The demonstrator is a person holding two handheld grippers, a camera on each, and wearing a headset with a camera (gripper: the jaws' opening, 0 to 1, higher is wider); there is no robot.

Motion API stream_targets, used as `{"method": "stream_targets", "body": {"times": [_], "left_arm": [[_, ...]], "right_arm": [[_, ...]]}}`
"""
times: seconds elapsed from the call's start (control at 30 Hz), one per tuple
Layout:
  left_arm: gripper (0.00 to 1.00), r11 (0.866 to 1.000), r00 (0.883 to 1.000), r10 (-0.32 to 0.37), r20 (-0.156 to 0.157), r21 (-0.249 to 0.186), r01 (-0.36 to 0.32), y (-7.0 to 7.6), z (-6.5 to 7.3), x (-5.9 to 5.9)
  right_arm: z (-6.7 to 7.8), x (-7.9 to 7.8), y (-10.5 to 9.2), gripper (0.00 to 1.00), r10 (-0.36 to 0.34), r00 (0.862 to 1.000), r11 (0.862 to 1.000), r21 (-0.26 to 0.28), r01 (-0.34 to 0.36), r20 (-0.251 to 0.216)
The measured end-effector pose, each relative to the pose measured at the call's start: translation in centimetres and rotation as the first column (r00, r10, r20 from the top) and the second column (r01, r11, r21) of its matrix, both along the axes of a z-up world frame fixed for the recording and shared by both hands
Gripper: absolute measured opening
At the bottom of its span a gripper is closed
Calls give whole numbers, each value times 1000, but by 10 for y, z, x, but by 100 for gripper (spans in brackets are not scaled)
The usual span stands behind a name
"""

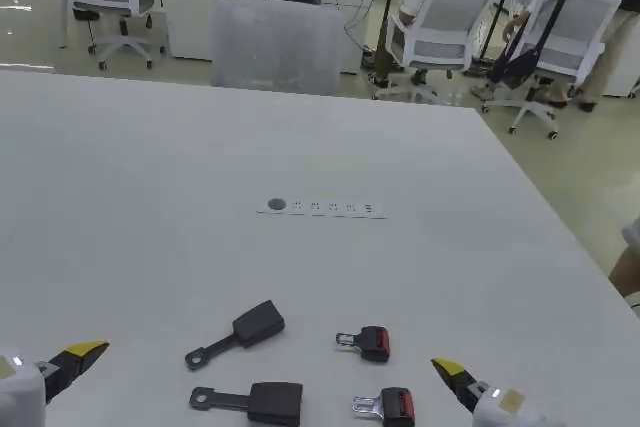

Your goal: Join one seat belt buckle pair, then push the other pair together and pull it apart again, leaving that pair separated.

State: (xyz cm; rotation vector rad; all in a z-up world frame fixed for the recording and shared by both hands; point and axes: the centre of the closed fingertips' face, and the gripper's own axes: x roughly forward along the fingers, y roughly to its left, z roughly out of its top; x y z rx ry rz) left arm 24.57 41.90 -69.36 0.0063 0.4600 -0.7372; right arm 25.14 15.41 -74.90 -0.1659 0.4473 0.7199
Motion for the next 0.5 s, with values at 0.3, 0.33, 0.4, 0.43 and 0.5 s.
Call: {"method": "stream_targets", "body": {"times": [0.3, 0.33, 0.4, 0.43, 0.5], "left_arm": [[100, 1000, 1000, 5, 6, -18, -5, 0, 4, 3], [100, 1000, 1000, 5, 7, -19, -5, 0, 5, 3], [100, 1000, 1000, 3, 8, -20, -3, 0, 6, 3], [100, 1000, 1000, 1, 7, -20, -1, -1, 6, 3], [100, 1000, 1000, -3, 7, -18, 3, -1, 5, 3]], "right_arm": [[3, 0, -2, 95, -3, 1000, 1000, -7, 3, 4], [3, 0, -2, 95, -4, 1000, 1000, -6, 4, 3], [5, 0, -2, 95, -5, 1000, 1000, -5, 5, 5], [4, 0, -1, 95, -4, 1000, 1000, -5, 4, 5], [4, 0, -2, 95, -4, 1000, 1000, -6, 4, 4]]}}
